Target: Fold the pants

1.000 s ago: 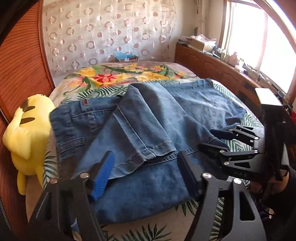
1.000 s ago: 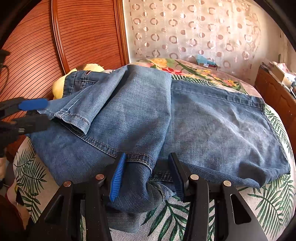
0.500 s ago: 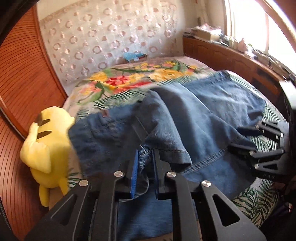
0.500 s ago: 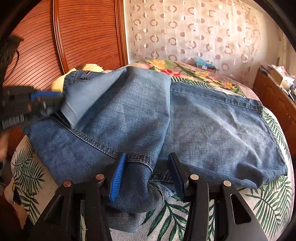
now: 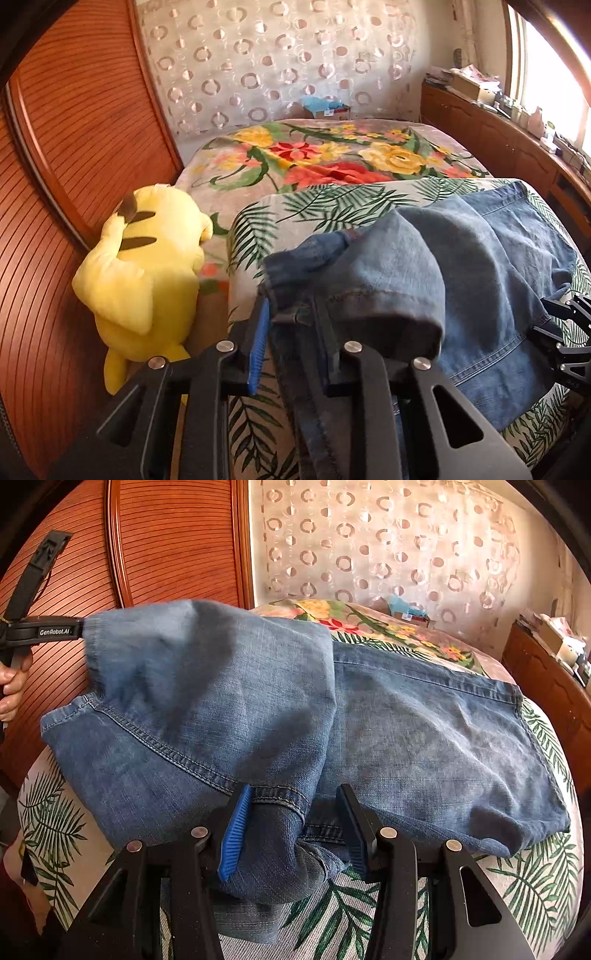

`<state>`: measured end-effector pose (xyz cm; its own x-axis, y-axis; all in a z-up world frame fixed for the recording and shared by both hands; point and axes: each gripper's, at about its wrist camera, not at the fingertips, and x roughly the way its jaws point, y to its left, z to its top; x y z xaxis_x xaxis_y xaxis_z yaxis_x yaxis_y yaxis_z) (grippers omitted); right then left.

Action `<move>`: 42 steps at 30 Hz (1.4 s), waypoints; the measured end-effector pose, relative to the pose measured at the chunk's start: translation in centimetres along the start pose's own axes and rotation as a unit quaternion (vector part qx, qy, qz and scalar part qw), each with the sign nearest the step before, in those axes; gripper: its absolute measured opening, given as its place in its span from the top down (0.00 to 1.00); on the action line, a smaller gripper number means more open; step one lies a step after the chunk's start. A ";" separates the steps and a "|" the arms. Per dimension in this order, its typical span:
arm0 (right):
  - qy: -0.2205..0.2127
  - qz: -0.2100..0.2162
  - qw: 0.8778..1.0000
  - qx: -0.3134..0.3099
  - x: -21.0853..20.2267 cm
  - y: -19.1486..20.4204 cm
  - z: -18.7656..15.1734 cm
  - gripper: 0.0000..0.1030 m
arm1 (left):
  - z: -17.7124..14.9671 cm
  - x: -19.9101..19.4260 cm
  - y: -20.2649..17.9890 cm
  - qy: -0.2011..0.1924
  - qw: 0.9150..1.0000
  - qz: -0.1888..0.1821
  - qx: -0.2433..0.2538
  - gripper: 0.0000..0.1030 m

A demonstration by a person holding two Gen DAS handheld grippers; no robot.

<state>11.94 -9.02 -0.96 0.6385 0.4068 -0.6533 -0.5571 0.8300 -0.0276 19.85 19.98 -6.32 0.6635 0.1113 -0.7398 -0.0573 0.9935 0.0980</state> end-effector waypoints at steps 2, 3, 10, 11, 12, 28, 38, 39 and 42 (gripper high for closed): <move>0.000 0.000 1.000 0.000 0.0 0.0 0.0 0.52 | -0.9 -0.1 0.8 0.002 1.000 0.002 -0.015 0.66; 0.000 -0.001 1.000 -0.001 0.0 0.1 0.0 0.52 | -1.1 -0.2 0.9 0.001 1.000 0.000 -0.019 0.61; 0.000 -0.002 1.000 -0.003 0.0 0.1 0.0 0.52 | -4.3 -2.6 -0.3 -0.017 0.998 -0.047 -0.039 0.57; 0.000 -0.003 1.000 -0.003 0.0 0.1 0.0 0.52 | -4.7 -2.7 -0.6 -0.017 0.998 -0.055 -0.039 0.57; 0.000 -0.002 1.000 -0.003 0.0 0.1 0.0 0.52 | -5.0 -2.8 -1.1 -0.016 0.997 -0.063 -0.039 0.57; -0.004 -0.002 1.000 -0.004 -0.1 -0.1 0.0 0.52 | -8.9 -5.3 -3.6 -0.030 0.995 -0.091 -0.024 0.94; -0.035 0.021 0.999 0.008 -2.8 -1.9 0.2 0.52 | -10.9 -5.7 -2.6 -0.016 0.997 -0.063 -0.040 0.94; -0.039 0.019 0.999 0.007 -3.2 -2.1 0.3 0.52 | -10.7 -5.7 -2.7 -0.018 0.997 -0.066 -0.041 0.94; -0.047 0.019 0.999 0.009 -4.3 -3.0 0.3 0.52 | -10.1 -6.2 -3.1 -0.028 0.997 -0.068 -0.038 0.91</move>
<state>11.01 -13.09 2.18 0.6653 0.4713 -0.5790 -0.5720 0.8202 0.0104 8.40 16.40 -8.75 0.7092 -0.0247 -0.7046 -0.0189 0.9984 -0.0541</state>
